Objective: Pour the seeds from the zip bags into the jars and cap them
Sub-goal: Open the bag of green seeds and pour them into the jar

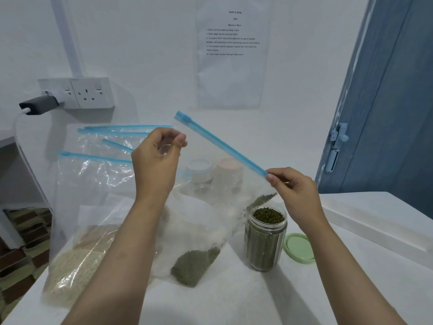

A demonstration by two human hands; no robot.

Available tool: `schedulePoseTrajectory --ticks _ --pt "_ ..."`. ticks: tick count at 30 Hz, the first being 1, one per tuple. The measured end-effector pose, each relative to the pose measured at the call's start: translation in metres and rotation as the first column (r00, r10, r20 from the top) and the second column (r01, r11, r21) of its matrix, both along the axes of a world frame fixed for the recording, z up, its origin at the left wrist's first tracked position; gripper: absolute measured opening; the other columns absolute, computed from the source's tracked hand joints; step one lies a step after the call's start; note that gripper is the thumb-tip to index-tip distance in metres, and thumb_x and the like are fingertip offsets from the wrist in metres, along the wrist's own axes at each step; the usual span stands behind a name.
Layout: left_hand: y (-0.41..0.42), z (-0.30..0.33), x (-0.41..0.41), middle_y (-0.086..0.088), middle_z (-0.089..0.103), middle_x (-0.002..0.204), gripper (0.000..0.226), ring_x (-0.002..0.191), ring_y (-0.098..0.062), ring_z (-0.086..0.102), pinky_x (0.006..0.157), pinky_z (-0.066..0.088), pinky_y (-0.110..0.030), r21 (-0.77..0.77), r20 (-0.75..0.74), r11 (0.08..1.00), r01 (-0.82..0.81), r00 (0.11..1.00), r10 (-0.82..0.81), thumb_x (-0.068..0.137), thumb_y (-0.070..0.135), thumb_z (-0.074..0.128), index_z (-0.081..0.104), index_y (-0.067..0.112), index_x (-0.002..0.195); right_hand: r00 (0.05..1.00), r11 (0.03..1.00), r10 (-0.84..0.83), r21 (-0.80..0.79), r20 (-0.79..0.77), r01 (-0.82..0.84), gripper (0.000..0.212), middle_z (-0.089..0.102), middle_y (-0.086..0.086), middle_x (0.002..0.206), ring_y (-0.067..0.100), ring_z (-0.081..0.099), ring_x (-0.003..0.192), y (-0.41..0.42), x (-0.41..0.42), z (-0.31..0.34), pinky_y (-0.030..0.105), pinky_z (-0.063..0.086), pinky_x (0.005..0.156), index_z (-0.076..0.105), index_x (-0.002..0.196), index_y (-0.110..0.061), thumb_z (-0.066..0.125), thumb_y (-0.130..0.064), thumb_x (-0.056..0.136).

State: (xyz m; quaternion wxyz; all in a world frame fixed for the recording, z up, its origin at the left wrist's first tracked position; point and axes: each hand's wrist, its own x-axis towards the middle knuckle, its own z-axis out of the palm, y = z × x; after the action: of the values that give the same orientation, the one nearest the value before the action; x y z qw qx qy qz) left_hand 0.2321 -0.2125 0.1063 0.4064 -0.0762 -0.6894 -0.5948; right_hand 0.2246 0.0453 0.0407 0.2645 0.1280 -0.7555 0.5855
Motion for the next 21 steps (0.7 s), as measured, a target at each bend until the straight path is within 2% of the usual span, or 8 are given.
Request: schedulePoseTrajectory --ticks 4,12,15,17,19,21 --pt "-0.001 0.0 -0.001 0.006 0.07 0.079 0.013 0.077 -0.006 0.065 0.074 0.052 -0.018 0.014 0.001 1.0 -0.001 1.0 0.001 0.094 0.016 0.067 0.065 0.025 0.084 0.999 0.999 -0.027 0.027 -0.026 0.027 0.015 0.072 -0.015 0.085 0.0 0.06 0.078 -0.001 -0.002 0.006 0.016 0.047 0.068 0.075 0.091 -0.028 0.071 -0.013 0.09" --pt "-0.003 -0.001 -0.002 0.007 0.071 0.08 0.008 0.078 -0.005 0.065 0.073 0.052 -0.017 0.025 -0.002 1.0 -0.011 1.0 0.011 0.094 0.016 0.067 0.066 0.021 0.087 0.998 0.998 -0.056 0.038 -0.041 0.058 0.018 0.072 -0.013 0.088 0.01 0.061 0.083 -0.005 -0.003 0.013 0.015 0.046 0.066 0.072 0.086 -0.033 0.07 -0.016 0.091" --pt "-0.005 -0.002 -0.001 0.006 0.071 0.081 0.008 0.077 -0.005 0.064 0.07 0.05 -0.014 0.034 0.0 0.999 -0.015 1.0 0.015 0.094 0.016 0.067 0.066 0.02 0.088 0.997 0.997 -0.076 0.03 -0.021 0.076 0.013 0.07 -0.016 0.089 0.006 0.06 0.084 -0.006 -0.003 0.011 0.014 0.046 0.068 0.071 0.089 -0.032 0.068 -0.02 0.093" --pt "-0.008 -0.002 0.0 0.007 0.07 0.08 0.01 0.075 -0.003 0.064 0.069 0.049 -0.013 0.064 -0.007 0.998 -0.013 1.0 0.013 0.094 0.015 0.066 0.065 0.022 0.086 0.998 0.998 -0.052 -0.046 0.02 0.053 0.009 0.069 -0.014 0.097 0.006 0.061 0.088 -0.006 -0.003 0.006 0.02 0.049 0.076 0.069 0.099 -0.032 0.068 -0.025 0.093" --pt "-0.013 -0.003 0.003 0.005 0.069 0.08 0.012 0.072 -0.002 0.063 0.068 0.048 -0.012 0.087 -0.017 0.996 -0.017 1.0 0.019 0.094 0.013 0.066 0.064 0.021 0.086 0.995 0.991 0.042 -0.133 0.089 -0.029 0.017 0.071 -0.003 0.102 0.015 0.065 0.093 -0.011 -0.001 -0.003 0.033 0.054 0.085 0.067 0.107 -0.033 0.07 -0.026 0.092" --pt "-0.019 -0.004 0.008 0.003 0.069 0.081 0.012 0.07 -0.002 0.062 0.066 0.047 -0.012 0.107 -0.026 0.994 -0.024 0.999 0.027 0.094 0.012 0.066 0.063 0.02 0.086 0.99 0.97 0.095 -0.232 0.107 -0.069 0.018 0.074 0.003 0.093 0.017 0.067 0.087 -0.019 0.004 -0.007 0.039 0.054 0.085 0.066 0.104 -0.027 0.07 -0.016 0.091"
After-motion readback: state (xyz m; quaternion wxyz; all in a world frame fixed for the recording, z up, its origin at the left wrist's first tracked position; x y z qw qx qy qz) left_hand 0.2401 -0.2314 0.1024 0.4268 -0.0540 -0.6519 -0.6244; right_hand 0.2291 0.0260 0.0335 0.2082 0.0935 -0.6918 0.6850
